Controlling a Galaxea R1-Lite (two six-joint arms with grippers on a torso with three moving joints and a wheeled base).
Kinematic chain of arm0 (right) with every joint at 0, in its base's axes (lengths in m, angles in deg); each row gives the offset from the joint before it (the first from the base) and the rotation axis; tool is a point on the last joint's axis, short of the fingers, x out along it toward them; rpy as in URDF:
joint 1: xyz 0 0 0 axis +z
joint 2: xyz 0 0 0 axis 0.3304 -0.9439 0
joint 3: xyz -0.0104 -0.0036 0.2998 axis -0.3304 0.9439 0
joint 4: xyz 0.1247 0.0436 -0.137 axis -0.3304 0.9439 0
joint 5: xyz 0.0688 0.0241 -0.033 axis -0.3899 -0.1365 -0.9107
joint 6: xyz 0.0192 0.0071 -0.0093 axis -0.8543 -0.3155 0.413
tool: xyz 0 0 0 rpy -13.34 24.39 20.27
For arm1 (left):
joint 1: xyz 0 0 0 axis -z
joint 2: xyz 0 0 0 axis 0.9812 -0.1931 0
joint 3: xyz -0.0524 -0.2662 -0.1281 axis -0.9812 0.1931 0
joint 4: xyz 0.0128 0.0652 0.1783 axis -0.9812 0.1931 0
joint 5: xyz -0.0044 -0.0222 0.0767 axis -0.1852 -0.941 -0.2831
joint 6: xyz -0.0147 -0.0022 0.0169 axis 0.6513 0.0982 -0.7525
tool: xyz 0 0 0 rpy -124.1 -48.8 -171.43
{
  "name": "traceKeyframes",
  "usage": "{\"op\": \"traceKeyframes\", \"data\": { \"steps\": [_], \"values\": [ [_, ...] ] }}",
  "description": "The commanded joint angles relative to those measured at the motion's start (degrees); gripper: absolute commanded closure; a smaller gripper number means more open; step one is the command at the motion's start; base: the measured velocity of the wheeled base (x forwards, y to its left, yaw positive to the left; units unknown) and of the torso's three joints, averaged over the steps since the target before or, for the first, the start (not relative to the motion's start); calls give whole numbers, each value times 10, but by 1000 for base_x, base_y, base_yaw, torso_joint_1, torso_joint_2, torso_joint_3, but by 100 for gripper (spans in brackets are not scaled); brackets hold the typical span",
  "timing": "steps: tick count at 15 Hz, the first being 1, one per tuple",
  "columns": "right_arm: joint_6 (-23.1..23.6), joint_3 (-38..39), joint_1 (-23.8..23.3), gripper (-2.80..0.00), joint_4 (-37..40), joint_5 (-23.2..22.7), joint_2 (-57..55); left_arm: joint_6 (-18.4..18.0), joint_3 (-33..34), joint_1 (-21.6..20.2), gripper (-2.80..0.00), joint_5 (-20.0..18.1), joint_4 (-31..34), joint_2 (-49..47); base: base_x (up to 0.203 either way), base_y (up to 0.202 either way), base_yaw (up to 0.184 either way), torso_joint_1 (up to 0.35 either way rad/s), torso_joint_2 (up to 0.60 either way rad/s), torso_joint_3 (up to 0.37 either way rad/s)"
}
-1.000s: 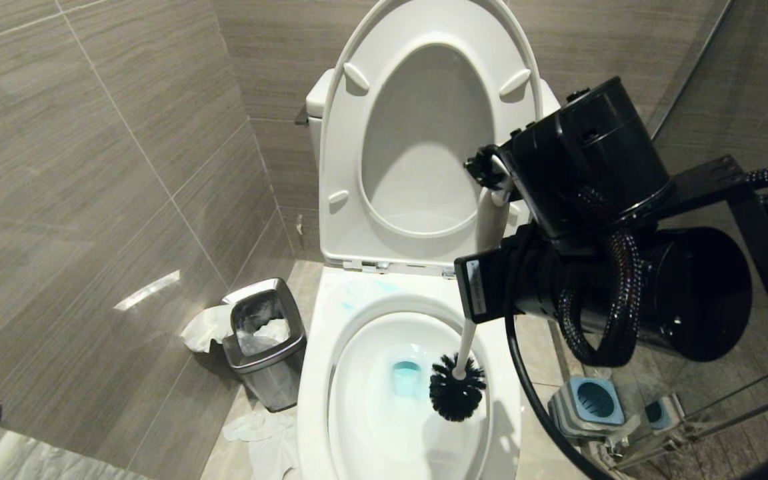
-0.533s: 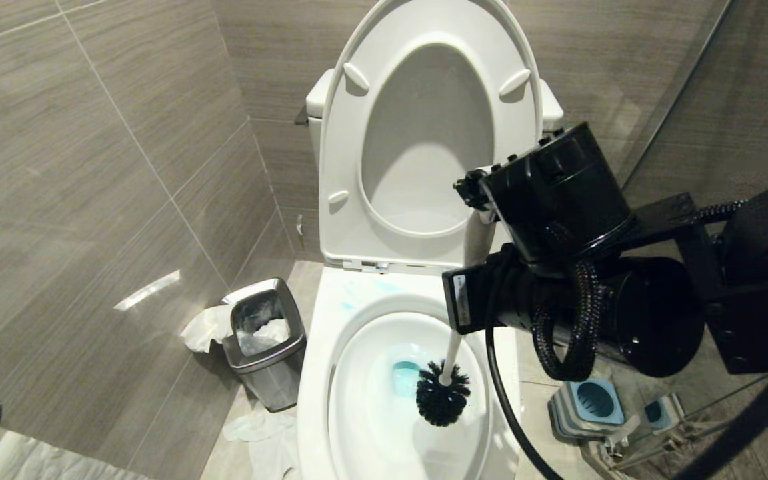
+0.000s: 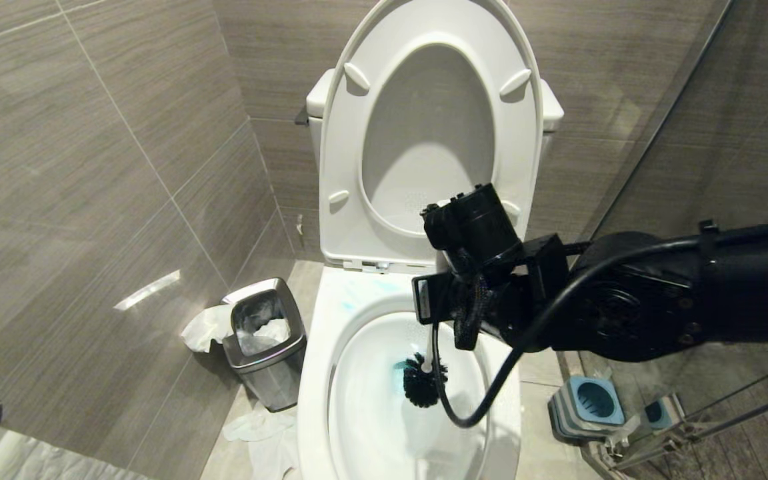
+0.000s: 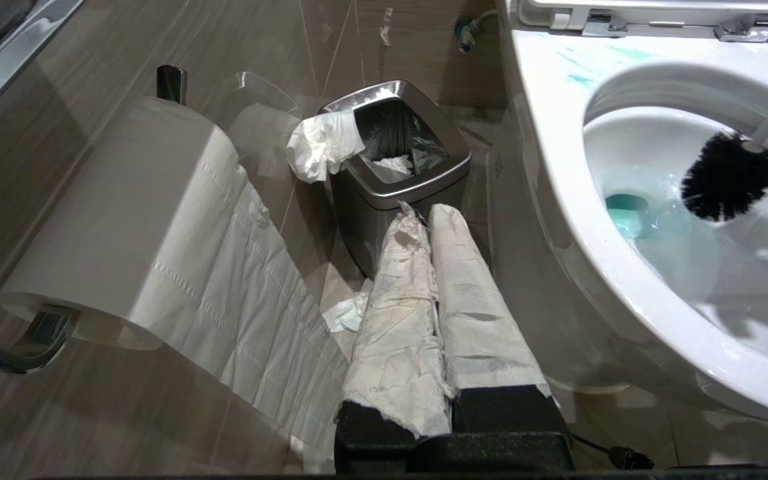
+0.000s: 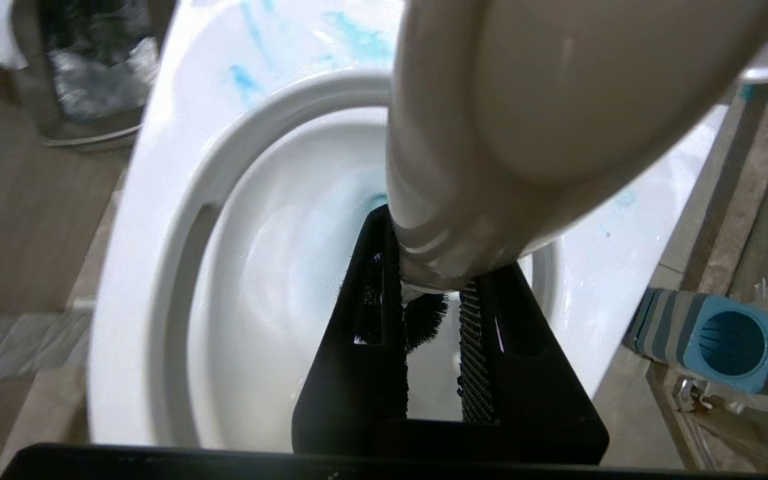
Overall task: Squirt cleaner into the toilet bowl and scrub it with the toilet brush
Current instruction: Scrub the toilet bowl
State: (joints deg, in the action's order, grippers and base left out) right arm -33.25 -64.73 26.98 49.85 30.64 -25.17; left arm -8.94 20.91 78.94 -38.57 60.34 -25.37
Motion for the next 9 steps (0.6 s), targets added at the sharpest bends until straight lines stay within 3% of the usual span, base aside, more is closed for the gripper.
{"op": "traceKeyframes", "data": {
  "steps": [1, 9],
  "values": [
    [1, -24, -18, 0, -13, 1, -65, 0, 0, 0, 0, 0, 0, 0, 0, 0, 0, 0, 0, 0],
    [2, -115, -31, 0, -95, 0, -239, 0, 0, 0, 0, 0, 0, 0, 0, 0, 0, 0, 0, 0]
  ]
}}
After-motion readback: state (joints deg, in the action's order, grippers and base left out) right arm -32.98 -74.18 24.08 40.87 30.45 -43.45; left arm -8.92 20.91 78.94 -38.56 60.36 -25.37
